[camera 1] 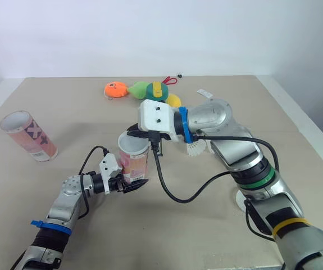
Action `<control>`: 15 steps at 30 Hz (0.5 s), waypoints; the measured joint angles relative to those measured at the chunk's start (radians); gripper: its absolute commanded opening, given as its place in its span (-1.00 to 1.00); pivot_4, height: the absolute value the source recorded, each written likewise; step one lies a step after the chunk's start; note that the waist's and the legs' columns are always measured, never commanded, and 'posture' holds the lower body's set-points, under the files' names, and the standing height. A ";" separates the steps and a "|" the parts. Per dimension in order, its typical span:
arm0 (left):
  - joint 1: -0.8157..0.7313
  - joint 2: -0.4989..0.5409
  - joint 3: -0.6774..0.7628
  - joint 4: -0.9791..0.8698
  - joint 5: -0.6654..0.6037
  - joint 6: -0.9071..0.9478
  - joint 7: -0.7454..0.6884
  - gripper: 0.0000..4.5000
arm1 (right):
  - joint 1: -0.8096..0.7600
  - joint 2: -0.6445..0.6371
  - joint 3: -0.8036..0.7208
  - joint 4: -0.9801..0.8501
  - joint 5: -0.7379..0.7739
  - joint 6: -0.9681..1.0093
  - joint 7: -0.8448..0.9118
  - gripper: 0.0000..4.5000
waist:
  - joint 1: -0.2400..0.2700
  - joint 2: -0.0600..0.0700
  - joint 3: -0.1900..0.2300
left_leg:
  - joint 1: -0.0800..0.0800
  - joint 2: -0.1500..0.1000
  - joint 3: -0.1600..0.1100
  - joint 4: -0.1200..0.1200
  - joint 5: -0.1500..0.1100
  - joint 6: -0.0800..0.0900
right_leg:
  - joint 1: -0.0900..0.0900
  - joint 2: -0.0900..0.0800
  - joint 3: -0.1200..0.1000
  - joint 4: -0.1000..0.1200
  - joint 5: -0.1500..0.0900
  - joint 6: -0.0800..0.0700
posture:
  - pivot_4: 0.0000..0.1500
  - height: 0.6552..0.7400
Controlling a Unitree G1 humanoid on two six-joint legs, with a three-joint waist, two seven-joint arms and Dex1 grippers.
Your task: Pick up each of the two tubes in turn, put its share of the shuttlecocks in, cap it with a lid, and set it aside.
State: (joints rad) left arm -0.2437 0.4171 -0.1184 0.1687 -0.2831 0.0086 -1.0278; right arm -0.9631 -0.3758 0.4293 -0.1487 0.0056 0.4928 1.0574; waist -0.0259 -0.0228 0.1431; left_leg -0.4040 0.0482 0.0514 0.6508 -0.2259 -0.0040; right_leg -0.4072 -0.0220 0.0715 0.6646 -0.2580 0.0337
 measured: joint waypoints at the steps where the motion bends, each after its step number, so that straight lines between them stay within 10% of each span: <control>1: 0.001 0.000 0.000 0.000 0.000 0.000 0.000 0.63 | 0.014 0.005 0.000 0.001 0.000 -0.002 -0.006 -0.99 | 0.000 -0.001 -0.002 | 0.000 0.000 0.000 0.000 0.000 0.000 | 0.000 0.000 0.000 0.000 0.000 0.000 | 1.00 1.00; 15: 0.008 0.008 0.001 -0.001 0.000 0.007 -0.004 0.63 | 0.064 0.024 -0.012 -0.002 -0.002 -0.024 -0.035 -0.99 | -0.001 -0.004 -0.014 | 0.009 0.000 0.000 -0.013 0.000 0.000 | 0.002 0.000 0.001 0.000 -0.008 -0.002 | 1.00 1.00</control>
State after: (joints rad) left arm -0.2356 0.4248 -0.1178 0.1677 -0.2830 0.0152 -1.0318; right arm -0.8994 -0.3515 0.4176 -0.1507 0.0036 0.4686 1.0224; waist -0.0264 -0.0266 0.1296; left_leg -0.3947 0.0481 0.0515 0.6377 -0.2258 -0.0040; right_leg -0.4051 -0.0222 0.0721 0.6644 -0.2657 0.0313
